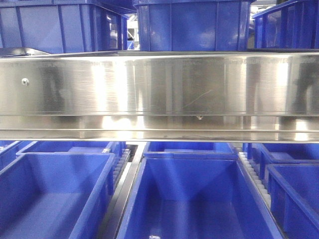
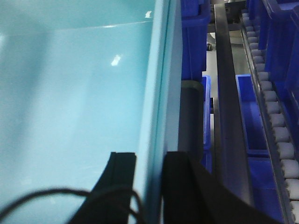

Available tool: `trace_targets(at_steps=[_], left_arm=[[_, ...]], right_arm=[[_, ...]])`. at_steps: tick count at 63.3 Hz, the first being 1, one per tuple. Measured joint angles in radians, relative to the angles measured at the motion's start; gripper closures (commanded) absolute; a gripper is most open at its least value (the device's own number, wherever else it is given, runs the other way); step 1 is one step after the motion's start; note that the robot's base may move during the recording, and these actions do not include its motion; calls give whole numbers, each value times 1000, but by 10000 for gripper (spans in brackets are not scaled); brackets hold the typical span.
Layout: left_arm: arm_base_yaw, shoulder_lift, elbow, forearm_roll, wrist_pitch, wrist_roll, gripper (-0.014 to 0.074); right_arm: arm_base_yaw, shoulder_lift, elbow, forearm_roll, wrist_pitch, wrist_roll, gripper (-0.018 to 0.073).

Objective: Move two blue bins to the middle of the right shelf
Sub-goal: 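Lift the light-blue bin up with both grippers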

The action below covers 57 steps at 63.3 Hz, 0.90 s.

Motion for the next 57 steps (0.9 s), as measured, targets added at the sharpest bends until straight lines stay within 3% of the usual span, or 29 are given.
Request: trace_targets(at_steps=[57], left_arm=[[0,0,0,0,-43,0,707]], right_arm=[[0,0,0,-2,-17,2,713]])
